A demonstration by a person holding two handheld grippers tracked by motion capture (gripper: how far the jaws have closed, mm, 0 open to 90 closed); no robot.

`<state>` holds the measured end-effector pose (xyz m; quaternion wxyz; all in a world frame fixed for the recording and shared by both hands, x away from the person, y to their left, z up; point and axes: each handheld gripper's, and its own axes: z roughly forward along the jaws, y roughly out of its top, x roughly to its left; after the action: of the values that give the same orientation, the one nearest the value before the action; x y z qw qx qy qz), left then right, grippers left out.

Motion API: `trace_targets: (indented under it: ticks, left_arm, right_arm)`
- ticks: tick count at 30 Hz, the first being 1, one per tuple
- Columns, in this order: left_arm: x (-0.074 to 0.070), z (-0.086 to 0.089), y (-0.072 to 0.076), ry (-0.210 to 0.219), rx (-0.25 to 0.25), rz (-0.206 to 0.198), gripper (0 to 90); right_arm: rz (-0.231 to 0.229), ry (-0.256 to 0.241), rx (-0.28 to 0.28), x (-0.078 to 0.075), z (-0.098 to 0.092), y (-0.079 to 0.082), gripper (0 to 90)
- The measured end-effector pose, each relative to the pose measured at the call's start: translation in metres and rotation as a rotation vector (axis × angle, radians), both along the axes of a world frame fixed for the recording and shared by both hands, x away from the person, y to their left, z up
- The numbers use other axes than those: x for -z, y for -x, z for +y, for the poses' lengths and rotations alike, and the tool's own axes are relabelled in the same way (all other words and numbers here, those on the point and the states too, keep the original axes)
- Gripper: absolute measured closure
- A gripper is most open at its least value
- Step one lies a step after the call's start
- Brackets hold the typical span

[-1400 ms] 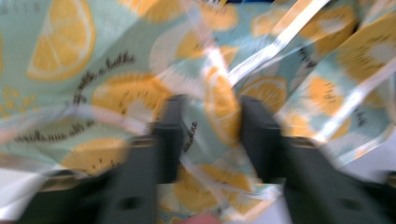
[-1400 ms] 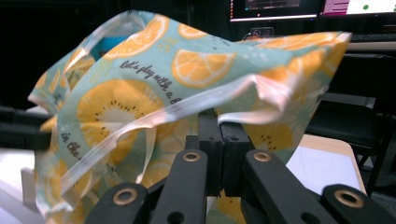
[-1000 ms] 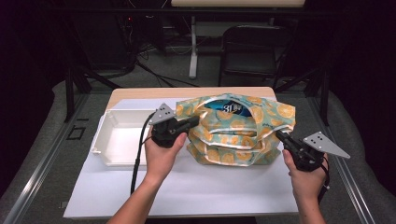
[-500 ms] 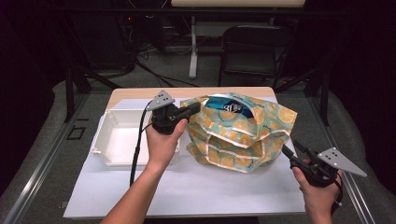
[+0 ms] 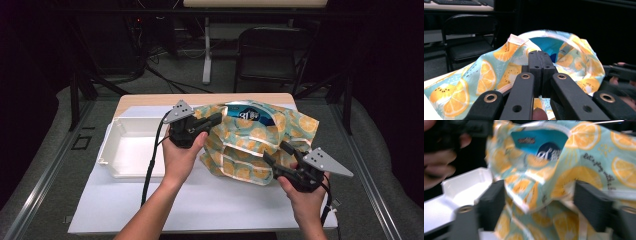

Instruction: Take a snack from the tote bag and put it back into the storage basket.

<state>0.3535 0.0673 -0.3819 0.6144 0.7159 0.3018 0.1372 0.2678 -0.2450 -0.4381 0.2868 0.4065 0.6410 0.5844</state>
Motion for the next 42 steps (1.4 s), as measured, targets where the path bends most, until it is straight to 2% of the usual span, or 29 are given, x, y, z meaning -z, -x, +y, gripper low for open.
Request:
trace_targets:
  ticks: [1, 2, 3, 4, 5, 6, 9, 12, 13, 15, 16, 17, 20, 21, 24, 26, 27, 28, 29, 30, 32, 33, 34, 36, 37, 38, 39, 41, 42]
  left_arm:
    - [0.0, 0.0, 0.0, -0.002, -0.002, -0.002, 90.0]
    - [0.0, 0.001, 0.0, 0.002, -0.003, -0.002, 90.0]
    - [0.0, 0.002, 0.0, -0.005, -0.005, -0.003, 90.0]
    - [0.0, 0.004, 0.0, -0.017, -0.015, -0.016, 90.0]
    - [0.0, 0.004, 0.0, -0.017, -0.015, -0.016, 90.0]
    - [-0.002, 0.005, 0.002, -0.059, -0.047, -0.051, 90.0]
    - [-0.006, 0.008, 0.003, -0.075, -0.062, -0.073, 90.0]
    - [-0.009, 0.011, 0.0, -0.063, -0.069, -0.071, 90.0]
    - [-0.015, 0.013, -0.004, -0.057, -0.074, -0.077, 90.0]
    - [-0.02, 0.016, -0.01, -0.035, -0.082, -0.075, 90.0]
    - [-0.02, 0.016, -0.01, -0.035, -0.082, -0.075, 90.0]
    - [-0.024, 0.017, -0.019, -0.022, -0.096, -0.063, 90.0]
    - [-0.027, 0.017, -0.032, -0.023, -0.12, -0.044, 90.0]
    - [-0.028, 0.018, -0.037, -0.016, -0.128, -0.041, 90.0]
    - [-0.031, 0.018, -0.057, 0.026, -0.138, 0.004, 90.0]
    - [-0.029, 0.016, -0.061, 0.019, -0.147, 0.006, 90.0]
    - [-0.027, 0.014, -0.065, 0.003, -0.148, 0.018, 89.2]
    - [-0.021, 0.012, -0.07, -0.014, -0.152, 0.044, 88.8]
    - [-0.006, 0.008, -0.082, -0.058, -0.169, 0.114, 88.0]
    - [-0.006, 0.008, -0.082, -0.058, -0.169, 0.114, 87.4]
    - [0.014, 0.007, -0.091, -0.082, -0.178, 0.19, 86.7]
    - [0.025, 0.007, -0.092, -0.075, -0.176, 0.23, 85.3]
    - [0.034, 0.007, -0.092, -0.08, -0.171, 0.255, 85.3]
    - [0.048, 0.006, -0.088, -0.114, -0.165, 0.263, 78.7]
    - [0.053, 0.007, -0.085, -0.103, -0.167, 0.262, 73.1]
    - [0.057, 0.011, -0.082, -0.092, -0.165, 0.267, 73.1]
    - [0.06, 0.018, -0.076, -0.05, -0.179, 0.267, 65.7]
    - [0.06, 0.026, -0.07, -0.011, -0.174, 0.253, 60.5]
    - [0.06, 0.026, -0.07, -0.011, -0.174, 0.253, 57.3]
  right_arm:
    - [0.017, 0.015, 0.02, -0.001, 0.001, -0.005, 57.2]
    - [0.017, 0.015, 0.02, -0.001, 0.001, -0.005, 57.2]
    - [0.026, 0.035, 0.03, -0.002, 0.002, -0.009, 72.7]
    - [0.008, 0.065, 0.034, -0.002, 0.0, -0.013, 90.0]
    - [0.003, 0.075, 0.031, -0.003, -0.002, -0.014, 90.0]
    - [-0.002, 0.076, 0.03, -0.005, -0.005, -0.016, 90.0]
    - [-0.039, 0.105, 0.042, -0.018, -0.012, -0.02, 90.0]
    - [-0.063, 0.097, 0.044, -0.031, -0.017, -0.023, 90.0]
    - [-0.066, 0.11, 0.025, -0.047, -0.023, -0.025, 90.0]
    - [-0.132, 0.096, 0.064, -0.059, -0.022, -0.035, 90.0]
    - [-0.132, 0.096, 0.064, -0.059, -0.022, -0.035, 90.0]
    - [-0.097, 0.124, 0.056, -0.069, -0.024, -0.045, 90.0]
    - [-0.103, 0.158, 0.069, -0.076, -0.023, -0.057, 90.0]
    - [-0.104, 0.183, 0.071, -0.081, -0.022, -0.07, 90.0]
    - [-0.098, 0.211, 0.083, -0.089, -0.021, -0.086, 90.0]
    - [-0.101, 0.217, 0.093, -0.092, -0.02, -0.091, 90.0]
    - [-0.08, 0.223, 0.115, -0.093, -0.021, -0.099, 89.8]
    - [-0.044, 0.214, 0.126, -0.092, -0.022, -0.105, 88.4]
    - [0.01, 0.206, 0.134, -0.088, -0.025, -0.113, 87.8]
    - [0.01, 0.206, 0.134, -0.088, -0.025, -0.113, 87.8]
    - [0.087, 0.212, 0.176, -0.073, -0.032, -0.125, 87.8]
    - [0.155, 0.187, 0.191, -0.054, -0.041, -0.132, 87.7]
    - [0.155, 0.187, 0.191, -0.054, -0.041, -0.132, 87.7]
    - [0.223, 0.176, 0.17, -0.033, -0.047, -0.135, 82.5]
    - [0.239, 0.175, 0.141, -0.017, -0.05, -0.133, 72.7]
    - [0.239, 0.175, 0.141, -0.017, -0.05, -0.133, 72.7]
    - [0.232, 0.133, 0.107, -0.009, -0.054, -0.128, 62.0]
    - [0.214, 0.115, 0.129, -0.006, -0.056, -0.121, 49.8]
    - [0.202, 0.106, 0.142, -0.007, -0.058, -0.116, 44.2]
